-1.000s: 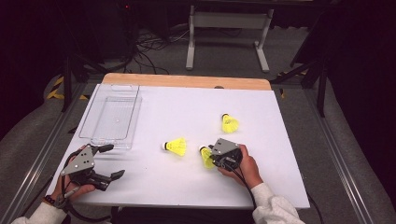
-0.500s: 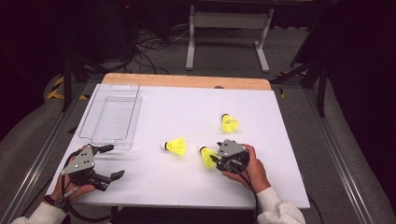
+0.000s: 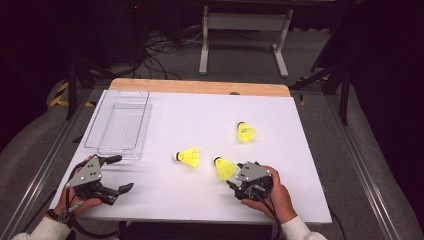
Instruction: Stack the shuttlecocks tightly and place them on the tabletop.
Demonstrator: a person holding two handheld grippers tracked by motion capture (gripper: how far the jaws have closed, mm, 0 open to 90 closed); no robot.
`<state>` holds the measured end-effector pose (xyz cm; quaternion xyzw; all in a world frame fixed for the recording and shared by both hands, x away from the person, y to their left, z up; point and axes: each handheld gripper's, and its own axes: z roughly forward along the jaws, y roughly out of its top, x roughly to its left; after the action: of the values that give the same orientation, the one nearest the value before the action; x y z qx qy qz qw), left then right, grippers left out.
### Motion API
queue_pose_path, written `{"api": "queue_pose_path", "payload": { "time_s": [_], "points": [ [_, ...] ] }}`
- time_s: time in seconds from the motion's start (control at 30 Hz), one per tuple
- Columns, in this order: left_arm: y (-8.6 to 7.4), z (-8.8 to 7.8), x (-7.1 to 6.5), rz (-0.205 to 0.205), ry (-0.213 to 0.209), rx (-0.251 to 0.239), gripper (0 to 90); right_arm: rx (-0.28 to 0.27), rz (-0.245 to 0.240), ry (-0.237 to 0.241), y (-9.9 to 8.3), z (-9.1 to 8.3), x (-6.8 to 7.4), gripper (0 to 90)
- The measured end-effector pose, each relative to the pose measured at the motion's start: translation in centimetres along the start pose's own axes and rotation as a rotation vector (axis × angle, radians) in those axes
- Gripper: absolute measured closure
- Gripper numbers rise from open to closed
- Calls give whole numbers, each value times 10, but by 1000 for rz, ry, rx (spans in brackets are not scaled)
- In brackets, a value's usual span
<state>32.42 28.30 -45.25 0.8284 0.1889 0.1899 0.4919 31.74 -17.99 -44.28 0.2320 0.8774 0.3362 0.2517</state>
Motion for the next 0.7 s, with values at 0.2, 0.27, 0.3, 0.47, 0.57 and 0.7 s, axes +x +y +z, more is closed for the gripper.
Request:
{"api": "queue_pose_path", "payload": {
  "time_s": [0.2,0.27,0.3,0.47,0.57,0.7],
  "points": [
    [0,0,0,1,-1,5,64,36,26,64,-4,17,6,217],
    [0,1,0,0,-1,5,64,35,37,70,-5,20,7,216],
    [0,1,0,0,-1,6,63,38,41,84,-4,24,9,216],
    [0,1,0,0,-2,7,63,35,61,107,-1,36,14,260],
    [0,2,0,-3,-3,9,63,35,70,109,3,42,13,326],
    [0,3,0,0,-7,13,63,32,113,95,7,47,10,365]
  ]
}}
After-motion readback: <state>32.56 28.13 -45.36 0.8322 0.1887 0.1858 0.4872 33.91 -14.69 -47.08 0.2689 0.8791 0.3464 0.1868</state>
